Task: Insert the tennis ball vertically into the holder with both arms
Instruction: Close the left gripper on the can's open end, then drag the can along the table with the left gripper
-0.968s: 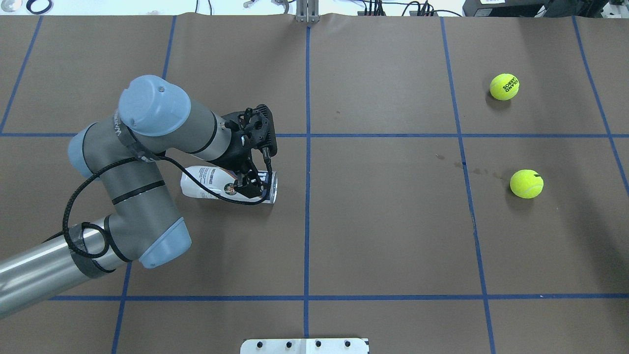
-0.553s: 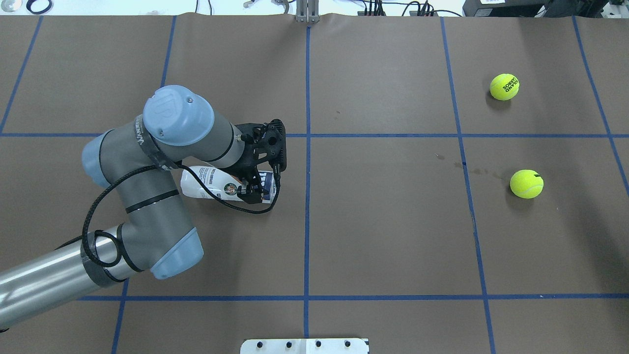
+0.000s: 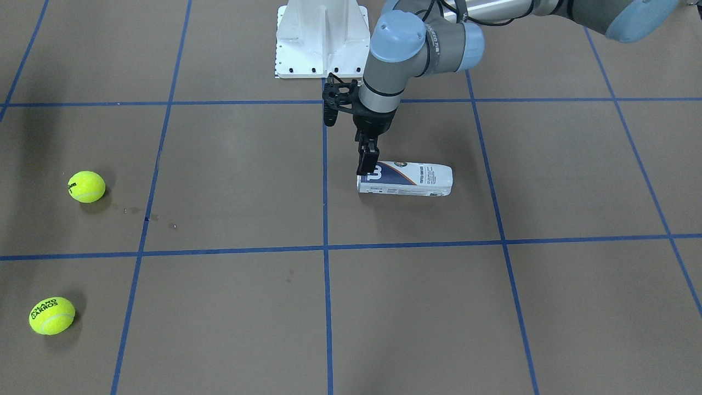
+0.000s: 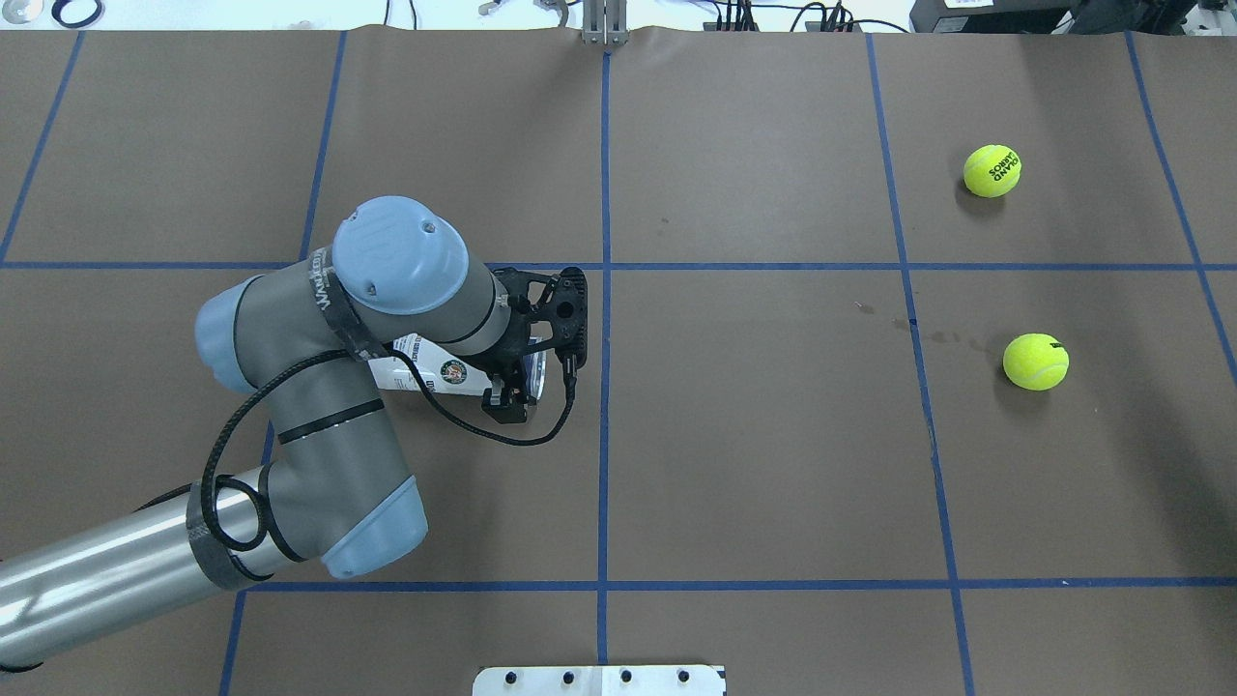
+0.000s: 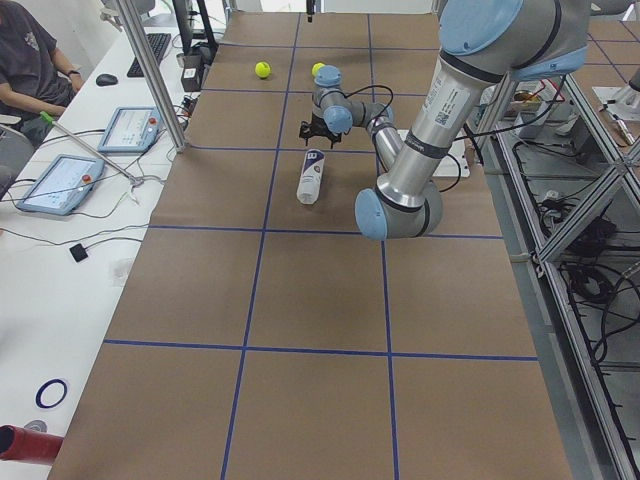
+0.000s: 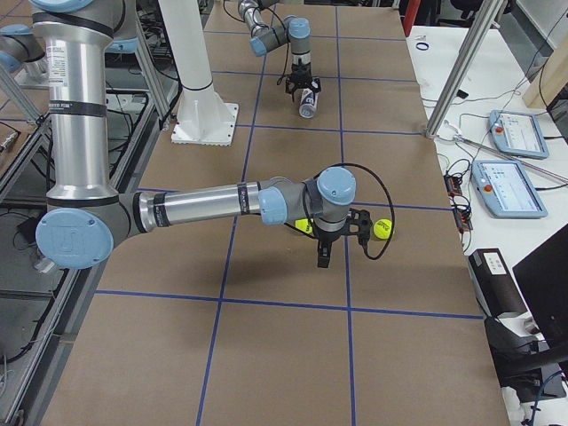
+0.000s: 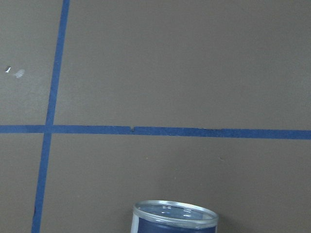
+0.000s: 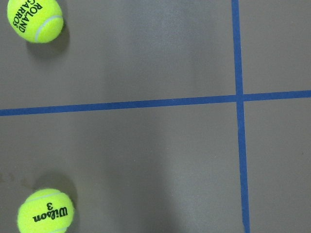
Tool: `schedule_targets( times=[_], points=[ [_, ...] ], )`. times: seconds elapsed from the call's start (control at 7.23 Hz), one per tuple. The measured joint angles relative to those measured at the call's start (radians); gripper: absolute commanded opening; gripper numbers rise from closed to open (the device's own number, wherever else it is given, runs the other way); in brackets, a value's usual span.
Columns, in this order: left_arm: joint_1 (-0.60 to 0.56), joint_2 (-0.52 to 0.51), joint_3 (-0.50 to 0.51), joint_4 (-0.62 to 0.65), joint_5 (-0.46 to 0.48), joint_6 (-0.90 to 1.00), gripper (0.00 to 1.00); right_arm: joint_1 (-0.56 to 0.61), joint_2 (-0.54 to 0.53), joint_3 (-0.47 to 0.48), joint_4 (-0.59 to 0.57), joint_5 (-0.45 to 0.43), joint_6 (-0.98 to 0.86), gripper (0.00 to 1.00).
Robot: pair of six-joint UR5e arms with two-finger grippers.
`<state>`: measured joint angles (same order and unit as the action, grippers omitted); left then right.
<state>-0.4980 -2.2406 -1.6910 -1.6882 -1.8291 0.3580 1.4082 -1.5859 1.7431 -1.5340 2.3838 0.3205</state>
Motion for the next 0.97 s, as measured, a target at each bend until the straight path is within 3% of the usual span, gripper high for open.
schedule_targets(
  times=[0.97],
  points=[
    [0.018,-0.041,0.094,0.010,0.070,0.019,0.99,0.000,0.001,0.003,0.006,0.001,0.000,0.99]
  ],
)
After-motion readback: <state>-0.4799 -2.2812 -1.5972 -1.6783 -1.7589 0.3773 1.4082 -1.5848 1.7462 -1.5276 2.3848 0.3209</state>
